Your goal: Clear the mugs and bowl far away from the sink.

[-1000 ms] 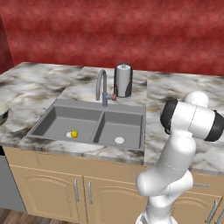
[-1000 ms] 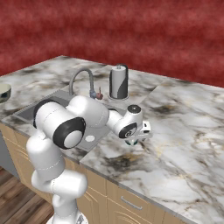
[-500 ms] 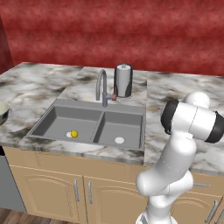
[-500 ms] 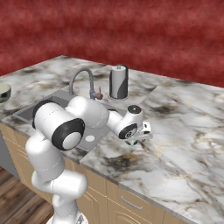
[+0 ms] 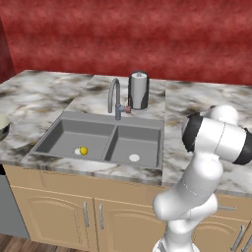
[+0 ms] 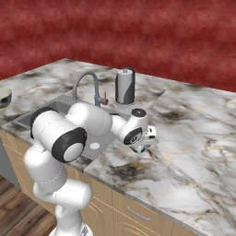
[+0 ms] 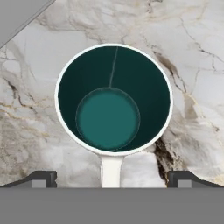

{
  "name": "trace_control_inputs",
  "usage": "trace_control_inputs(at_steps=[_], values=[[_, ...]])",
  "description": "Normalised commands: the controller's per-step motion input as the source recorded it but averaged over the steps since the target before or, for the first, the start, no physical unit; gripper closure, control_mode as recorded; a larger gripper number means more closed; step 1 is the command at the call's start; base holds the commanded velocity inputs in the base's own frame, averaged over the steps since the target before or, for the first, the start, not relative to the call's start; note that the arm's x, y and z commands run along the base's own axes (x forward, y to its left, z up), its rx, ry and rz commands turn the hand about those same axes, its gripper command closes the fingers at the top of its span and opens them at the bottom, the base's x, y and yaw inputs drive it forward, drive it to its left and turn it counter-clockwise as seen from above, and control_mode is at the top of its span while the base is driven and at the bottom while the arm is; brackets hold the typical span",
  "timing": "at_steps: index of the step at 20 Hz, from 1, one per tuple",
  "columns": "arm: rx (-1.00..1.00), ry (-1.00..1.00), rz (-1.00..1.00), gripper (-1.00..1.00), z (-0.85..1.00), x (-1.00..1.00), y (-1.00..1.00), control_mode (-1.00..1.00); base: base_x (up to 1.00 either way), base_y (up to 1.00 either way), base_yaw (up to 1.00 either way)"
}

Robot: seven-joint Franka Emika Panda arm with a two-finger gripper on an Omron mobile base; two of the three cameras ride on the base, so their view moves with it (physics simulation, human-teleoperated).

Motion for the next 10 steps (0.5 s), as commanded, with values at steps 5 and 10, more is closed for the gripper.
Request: trace_control_inputs(at_steps=[5, 10], values=[[0.00, 0.00, 0.00, -1.00, 0.09, 0.00, 0.05, -1.00, 0.00, 0.00, 0.00], [0.00, 0.00, 0.00, -1.00, -0.04, 0.00, 0.00, -1.00, 0.00, 0.00, 0.00]])
